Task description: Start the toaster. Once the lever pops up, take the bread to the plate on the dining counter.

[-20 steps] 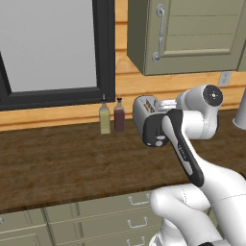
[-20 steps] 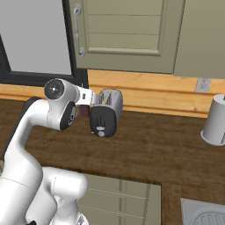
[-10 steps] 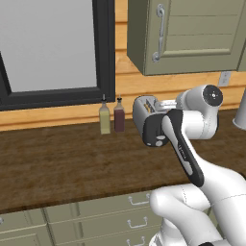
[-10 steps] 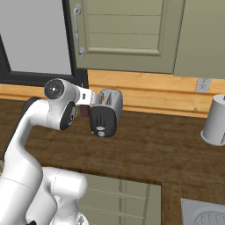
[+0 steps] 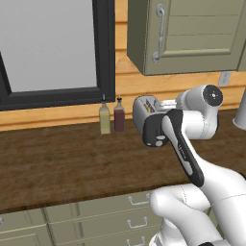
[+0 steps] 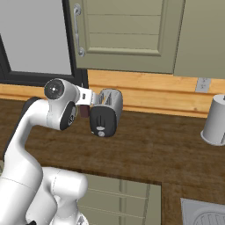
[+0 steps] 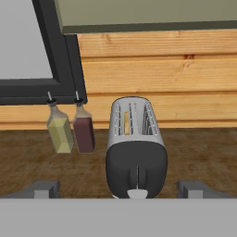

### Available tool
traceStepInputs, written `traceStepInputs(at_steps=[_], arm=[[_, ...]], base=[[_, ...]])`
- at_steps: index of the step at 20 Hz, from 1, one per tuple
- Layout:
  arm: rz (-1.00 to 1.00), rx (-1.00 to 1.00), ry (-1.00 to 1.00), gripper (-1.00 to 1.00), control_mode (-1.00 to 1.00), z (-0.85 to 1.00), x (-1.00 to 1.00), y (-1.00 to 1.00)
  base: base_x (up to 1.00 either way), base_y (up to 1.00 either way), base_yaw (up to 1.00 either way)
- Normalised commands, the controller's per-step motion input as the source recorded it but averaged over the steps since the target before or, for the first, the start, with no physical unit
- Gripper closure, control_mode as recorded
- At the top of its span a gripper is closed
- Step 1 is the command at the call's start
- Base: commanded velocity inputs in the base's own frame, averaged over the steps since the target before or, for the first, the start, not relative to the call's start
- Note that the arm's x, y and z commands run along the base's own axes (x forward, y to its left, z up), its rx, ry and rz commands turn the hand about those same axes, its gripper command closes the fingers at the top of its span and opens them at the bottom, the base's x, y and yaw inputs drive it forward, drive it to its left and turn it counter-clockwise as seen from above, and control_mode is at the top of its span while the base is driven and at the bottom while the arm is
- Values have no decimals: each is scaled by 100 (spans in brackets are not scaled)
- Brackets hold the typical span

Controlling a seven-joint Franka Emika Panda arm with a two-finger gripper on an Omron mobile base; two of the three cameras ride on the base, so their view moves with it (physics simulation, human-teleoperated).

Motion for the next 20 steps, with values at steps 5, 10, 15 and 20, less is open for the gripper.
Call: traceStepInputs(at_steps=[5,10,15,20], arm=[[0,0,0,-100,-100,0,0,0],[0,0,0,-100,-100,0,0,0],[0,0,0,-100,-100,0,0,0],[0,0,0,-100,-100,0,0,0]], base=[[0,0,0],[0,0,0],[0,0,0],[0,0,0]])
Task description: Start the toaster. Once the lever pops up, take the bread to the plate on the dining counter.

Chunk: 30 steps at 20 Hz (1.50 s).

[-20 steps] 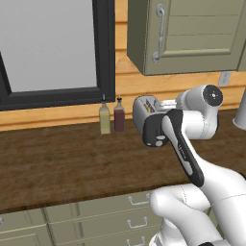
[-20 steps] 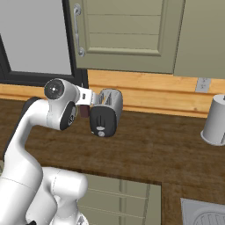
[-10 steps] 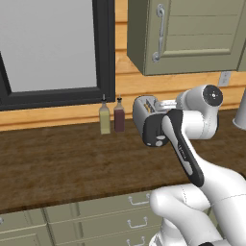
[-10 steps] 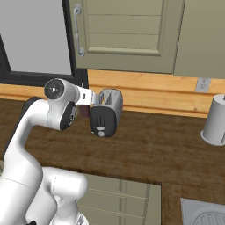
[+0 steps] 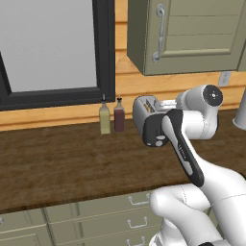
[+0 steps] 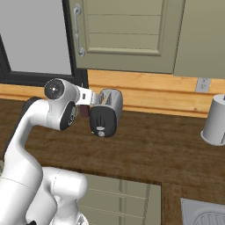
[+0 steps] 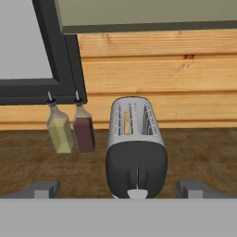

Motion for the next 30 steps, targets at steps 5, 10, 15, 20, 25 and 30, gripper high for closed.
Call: traceStepInputs(at_steps=[5,10,15,20,25,30], arm=[[0,0,0,-100,-100,0,0,0],[0,0,0,-100,-100,0,0,0],[0,0,0,-100,-100,0,0,0],[0,0,0,-100,-100,0,0,0],[0,0,0,-100,-100,0,0,0],[0,0,0,-100,-100,0,0,0]], base=[[0,0,0],[0,0,0],[0,0,0],[0,0,0],[0,0,0],[0,0,0]])
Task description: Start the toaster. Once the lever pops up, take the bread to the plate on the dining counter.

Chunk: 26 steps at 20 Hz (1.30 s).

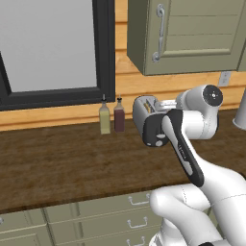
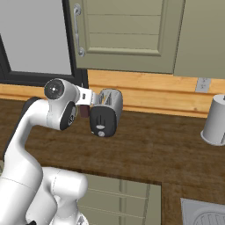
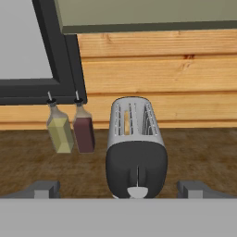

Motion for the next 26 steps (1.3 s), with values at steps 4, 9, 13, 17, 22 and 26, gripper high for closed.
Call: traceStepInputs(at_steps=[4,9,13,17,22,26], arm=[[0,0,0,-100,-100,0,0,0],[0,0,0,-100,-100,0,0,0],[0,0,0,-100,-100,0,0,0],[0,0,0,-100,-100,0,0,0],[0,0,0,-100,-100,0,0,0],[0,0,0,-100,-100,0,0,0]], base=[[0,0,0],[0,0,0],[0,0,0],[0,0,0],[0,0,0],[0,0,0]])
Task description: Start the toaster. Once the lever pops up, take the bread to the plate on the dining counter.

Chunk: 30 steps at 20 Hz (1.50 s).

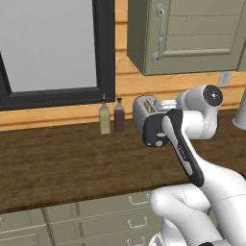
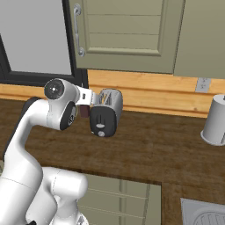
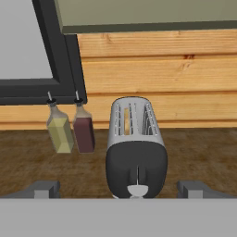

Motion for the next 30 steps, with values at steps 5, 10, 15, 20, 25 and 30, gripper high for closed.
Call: traceStepInputs(at_steps=[5,10,15,20,25,30], arm=[[0,0,0,-100,-100,0,0,0],[0,0,0,-100,-100,0,0,0],[0,0,0,-100,-100,0,0,0],[0,0,0,-100,-100,0,0,0],[0,0,0,-100,-100,0,0,0],[0,0,0,-100,-100,0,0,0]], base=[[0,0,0],[0,0,0],[0,0,0],[0,0,0],[0,0,0],[0,0,0]])
